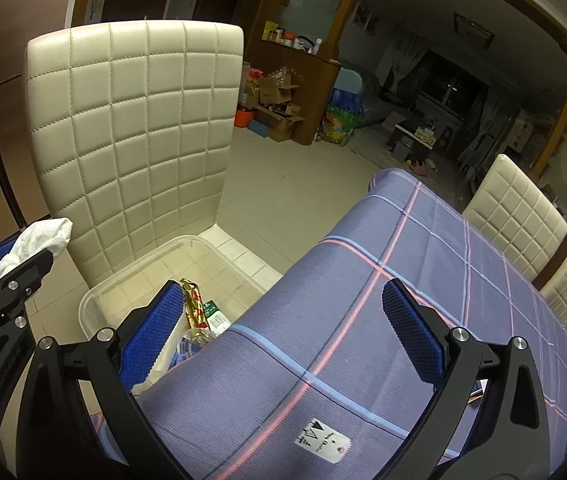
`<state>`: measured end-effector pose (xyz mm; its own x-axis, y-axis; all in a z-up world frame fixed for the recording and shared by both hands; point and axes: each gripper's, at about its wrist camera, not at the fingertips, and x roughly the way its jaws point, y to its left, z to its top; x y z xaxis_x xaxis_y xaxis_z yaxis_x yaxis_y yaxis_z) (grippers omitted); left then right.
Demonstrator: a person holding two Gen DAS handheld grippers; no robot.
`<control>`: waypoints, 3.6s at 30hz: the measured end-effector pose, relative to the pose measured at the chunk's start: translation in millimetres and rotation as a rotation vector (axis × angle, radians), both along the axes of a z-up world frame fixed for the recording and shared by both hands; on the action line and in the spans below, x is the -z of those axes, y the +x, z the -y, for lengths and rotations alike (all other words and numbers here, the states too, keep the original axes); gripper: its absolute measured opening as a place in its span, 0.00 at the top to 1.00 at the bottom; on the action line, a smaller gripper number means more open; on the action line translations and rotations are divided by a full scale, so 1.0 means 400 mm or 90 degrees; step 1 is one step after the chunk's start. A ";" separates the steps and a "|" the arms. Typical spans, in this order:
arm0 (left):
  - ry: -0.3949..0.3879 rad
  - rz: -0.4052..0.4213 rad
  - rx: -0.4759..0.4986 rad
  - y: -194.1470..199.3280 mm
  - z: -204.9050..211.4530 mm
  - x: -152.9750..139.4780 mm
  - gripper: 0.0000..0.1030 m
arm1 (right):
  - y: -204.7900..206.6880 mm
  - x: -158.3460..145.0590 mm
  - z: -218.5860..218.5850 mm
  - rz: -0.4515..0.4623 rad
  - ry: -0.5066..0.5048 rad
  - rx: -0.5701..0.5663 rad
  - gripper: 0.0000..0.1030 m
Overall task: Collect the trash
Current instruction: 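Carry the tissue and clear lid over the bin and release both, then grasp the cardboard box with the left gripper while the right gripper grasps the blue wrapper, then carry the cardboard box toward the bin with the left gripper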
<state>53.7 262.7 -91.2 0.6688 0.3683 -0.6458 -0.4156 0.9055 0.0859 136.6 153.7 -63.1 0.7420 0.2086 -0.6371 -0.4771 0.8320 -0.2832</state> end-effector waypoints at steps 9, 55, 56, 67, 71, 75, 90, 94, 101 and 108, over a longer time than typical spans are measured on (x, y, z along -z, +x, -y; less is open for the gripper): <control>0.010 -0.006 0.046 0.079 0.053 0.012 0.73 | 0.036 -0.001 0.055 -0.008 0.022 0.039 0.05; -0.024 -0.081 0.415 0.334 0.688 0.059 0.25 | 0.249 0.090 0.798 -0.133 0.201 0.373 0.20; -0.020 -0.087 0.424 0.343 0.709 0.064 0.25 | 0.260 0.095 0.806 -0.139 0.209 0.374 0.21; -0.004 -0.129 0.412 0.428 0.760 0.106 0.37 | 0.314 0.170 0.823 -0.212 0.244 0.385 0.70; -0.026 -0.128 0.420 0.420 0.744 0.100 0.81 | 0.297 0.169 0.819 -0.196 0.215 0.396 0.75; -0.013 -0.129 0.423 0.403 0.743 0.101 0.96 | 0.276 0.170 0.817 -0.195 0.202 0.393 0.75; -0.023 -0.088 0.405 0.340 0.675 0.046 0.98 | 0.216 0.104 0.762 -0.159 0.193 0.343 0.75; -0.012 -0.076 0.401 0.315 0.662 0.032 0.98 | 0.188 0.074 0.712 -0.136 0.180 0.308 0.75; 0.004 -0.058 0.376 0.277 0.605 0.010 0.98 | 0.155 0.042 0.646 -0.119 0.169 0.259 0.75; 0.001 -0.053 0.341 0.261 0.523 0.005 0.98 | 0.137 0.028 0.576 -0.117 0.165 0.208 0.75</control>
